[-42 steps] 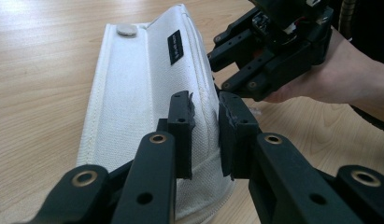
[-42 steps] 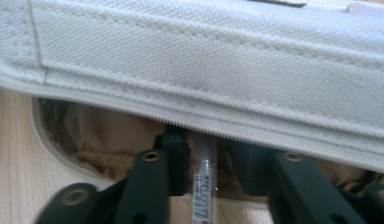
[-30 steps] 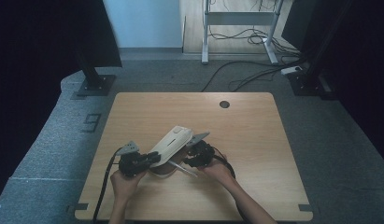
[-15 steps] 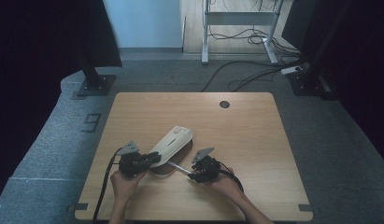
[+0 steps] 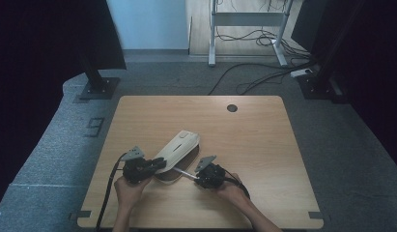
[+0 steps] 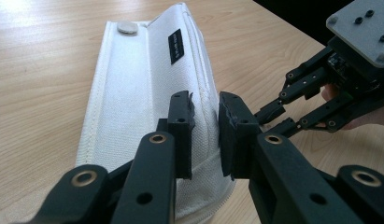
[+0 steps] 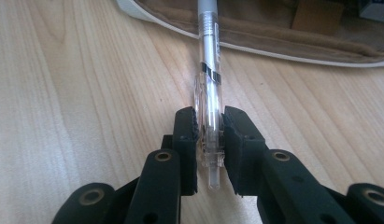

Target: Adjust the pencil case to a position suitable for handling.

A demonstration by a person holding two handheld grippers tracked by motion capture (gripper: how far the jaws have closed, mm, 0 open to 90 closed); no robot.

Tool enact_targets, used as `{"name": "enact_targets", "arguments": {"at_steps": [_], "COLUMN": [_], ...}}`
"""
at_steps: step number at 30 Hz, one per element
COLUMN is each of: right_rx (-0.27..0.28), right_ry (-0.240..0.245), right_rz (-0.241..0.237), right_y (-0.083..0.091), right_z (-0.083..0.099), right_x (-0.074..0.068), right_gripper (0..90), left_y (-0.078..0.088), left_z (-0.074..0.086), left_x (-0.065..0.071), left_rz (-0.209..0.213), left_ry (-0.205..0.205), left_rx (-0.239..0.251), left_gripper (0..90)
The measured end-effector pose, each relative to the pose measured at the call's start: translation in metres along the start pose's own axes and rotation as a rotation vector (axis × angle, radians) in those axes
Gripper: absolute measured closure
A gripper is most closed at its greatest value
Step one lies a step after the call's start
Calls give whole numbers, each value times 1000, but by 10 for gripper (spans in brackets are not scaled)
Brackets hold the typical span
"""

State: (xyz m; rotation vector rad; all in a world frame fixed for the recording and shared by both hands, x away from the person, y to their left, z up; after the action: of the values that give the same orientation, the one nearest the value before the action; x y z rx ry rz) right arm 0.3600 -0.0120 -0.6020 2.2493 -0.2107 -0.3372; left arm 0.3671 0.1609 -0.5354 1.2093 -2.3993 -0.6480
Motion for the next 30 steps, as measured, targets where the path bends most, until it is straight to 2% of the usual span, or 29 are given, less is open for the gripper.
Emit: {"name": "enact_targets", "arguments": {"at_steps": [9, 15, 23, 30], "right_rx": [26, 28, 13, 32], "right_ry": [8, 21, 23, 6], "right_rz": [32, 40, 57, 48], "right_y": [2, -2, -10, -11], "right_z": [-15, -31, -42, -50], "right_x": [11, 21, 38, 49], "right_gripper": [738, 738, 745, 767], "left_y": [0, 0, 0, 0], "left_z": [0, 0, 0, 0], "left_x": [0, 1, 1, 1], "left_rz": [3, 6, 11, 15], "left_ry": [1, 2, 4, 7], "left_rx": [-2, -1, -2, -2], "left_gripper": [760, 760, 760, 760]}}
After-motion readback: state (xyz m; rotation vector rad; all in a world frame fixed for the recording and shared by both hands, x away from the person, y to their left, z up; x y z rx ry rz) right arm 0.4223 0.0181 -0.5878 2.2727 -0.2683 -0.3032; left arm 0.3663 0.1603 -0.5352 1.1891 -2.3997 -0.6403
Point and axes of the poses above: each handheld gripper's, and its own axes: y roughly backward along the jaws, z roughly out of its underside, x roughly to its right, the point moved 9 cm from there along -y, roughly forward along the jaws, and after that the axes turned 15 degrees about -z, right-handed, at the moved point
